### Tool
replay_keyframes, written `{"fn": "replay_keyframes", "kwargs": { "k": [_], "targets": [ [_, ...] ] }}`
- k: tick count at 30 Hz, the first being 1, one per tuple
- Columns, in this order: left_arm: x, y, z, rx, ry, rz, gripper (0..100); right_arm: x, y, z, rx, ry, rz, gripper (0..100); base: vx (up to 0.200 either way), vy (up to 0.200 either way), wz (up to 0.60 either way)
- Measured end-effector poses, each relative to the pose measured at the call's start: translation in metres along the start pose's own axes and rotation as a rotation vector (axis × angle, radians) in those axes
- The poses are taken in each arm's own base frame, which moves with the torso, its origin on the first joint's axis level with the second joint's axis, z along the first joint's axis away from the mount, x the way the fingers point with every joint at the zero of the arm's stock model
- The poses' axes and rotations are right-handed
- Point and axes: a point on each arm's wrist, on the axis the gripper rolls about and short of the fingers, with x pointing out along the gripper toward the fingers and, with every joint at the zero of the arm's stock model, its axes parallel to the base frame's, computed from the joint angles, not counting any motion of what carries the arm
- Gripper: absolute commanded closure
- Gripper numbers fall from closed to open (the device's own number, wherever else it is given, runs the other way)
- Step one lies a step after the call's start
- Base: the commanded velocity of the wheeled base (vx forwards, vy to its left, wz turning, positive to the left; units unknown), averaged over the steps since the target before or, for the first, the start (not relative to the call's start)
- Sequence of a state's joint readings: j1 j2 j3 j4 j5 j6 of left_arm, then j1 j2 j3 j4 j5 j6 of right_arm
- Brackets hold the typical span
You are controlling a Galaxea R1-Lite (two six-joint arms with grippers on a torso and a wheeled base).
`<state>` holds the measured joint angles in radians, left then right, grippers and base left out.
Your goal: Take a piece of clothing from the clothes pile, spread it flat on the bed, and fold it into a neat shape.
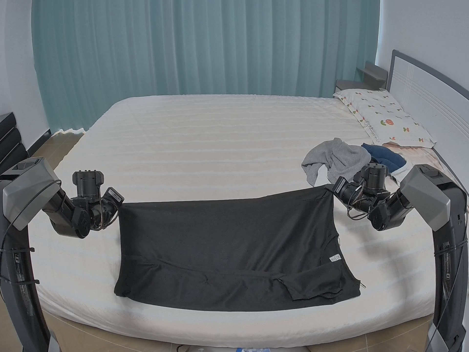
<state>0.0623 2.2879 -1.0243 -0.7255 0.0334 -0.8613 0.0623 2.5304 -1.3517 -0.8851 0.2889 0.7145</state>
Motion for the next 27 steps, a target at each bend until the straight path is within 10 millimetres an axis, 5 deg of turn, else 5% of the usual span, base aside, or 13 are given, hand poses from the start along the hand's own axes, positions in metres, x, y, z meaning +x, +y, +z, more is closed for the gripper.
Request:
{"fn": "replay_keyframes", "kwargs": {
  "k": [27],
  "targets": [
    [-0.044, 0.03, -0.025, 0.255, 0.131, 0.051, 100, -0.066, -0.026, -0.033, -0.182, 0.199, 0.028, 100, 0.0, 0.0, 0.0]
  ]
}}
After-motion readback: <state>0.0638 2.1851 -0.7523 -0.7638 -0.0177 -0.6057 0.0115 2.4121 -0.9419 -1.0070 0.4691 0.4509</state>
